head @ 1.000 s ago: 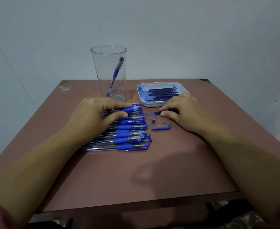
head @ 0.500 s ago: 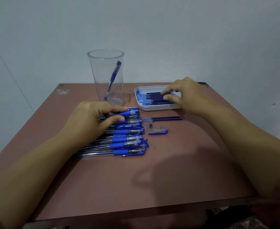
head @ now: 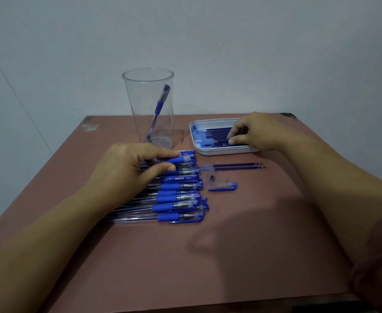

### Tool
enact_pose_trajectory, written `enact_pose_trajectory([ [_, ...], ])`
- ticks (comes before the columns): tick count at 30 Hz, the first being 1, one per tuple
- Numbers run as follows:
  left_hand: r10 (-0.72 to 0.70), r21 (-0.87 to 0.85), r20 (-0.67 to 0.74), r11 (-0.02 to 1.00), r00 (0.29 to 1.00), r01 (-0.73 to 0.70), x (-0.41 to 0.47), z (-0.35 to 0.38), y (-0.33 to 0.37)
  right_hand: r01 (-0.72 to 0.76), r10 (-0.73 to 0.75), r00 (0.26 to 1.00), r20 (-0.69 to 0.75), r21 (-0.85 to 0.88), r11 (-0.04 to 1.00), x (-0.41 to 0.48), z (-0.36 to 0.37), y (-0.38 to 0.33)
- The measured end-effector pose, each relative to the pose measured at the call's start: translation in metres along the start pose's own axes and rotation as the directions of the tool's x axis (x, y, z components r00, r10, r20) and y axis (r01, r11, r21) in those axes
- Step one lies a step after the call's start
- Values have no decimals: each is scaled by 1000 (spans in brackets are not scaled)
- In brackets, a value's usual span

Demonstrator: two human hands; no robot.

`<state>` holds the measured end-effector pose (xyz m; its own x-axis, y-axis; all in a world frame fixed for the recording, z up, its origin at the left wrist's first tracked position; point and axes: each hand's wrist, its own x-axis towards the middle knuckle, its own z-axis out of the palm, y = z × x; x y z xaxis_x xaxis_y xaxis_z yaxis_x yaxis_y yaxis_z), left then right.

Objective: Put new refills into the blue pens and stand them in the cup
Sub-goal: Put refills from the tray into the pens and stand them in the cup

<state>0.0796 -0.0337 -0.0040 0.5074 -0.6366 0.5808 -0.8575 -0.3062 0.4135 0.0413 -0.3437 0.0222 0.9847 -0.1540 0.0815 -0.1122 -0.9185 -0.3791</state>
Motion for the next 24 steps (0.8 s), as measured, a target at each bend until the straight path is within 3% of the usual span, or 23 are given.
enact_pose_trajectory([
  [8,-17,-6,-13,1000,1000,17,0,-1,-1,54,-52,998,-46,31,998,-18,-8,-14],
  [16,-22,-13,-27,1000,999,22,-1,-2,0,191,-157,970,-184,183,964,-73,-22,-48],
  [24,-17,-3,-46,1000,999,17,-2,-2,2,309,-202,925,-322,329,892,-98,14,-44],
])
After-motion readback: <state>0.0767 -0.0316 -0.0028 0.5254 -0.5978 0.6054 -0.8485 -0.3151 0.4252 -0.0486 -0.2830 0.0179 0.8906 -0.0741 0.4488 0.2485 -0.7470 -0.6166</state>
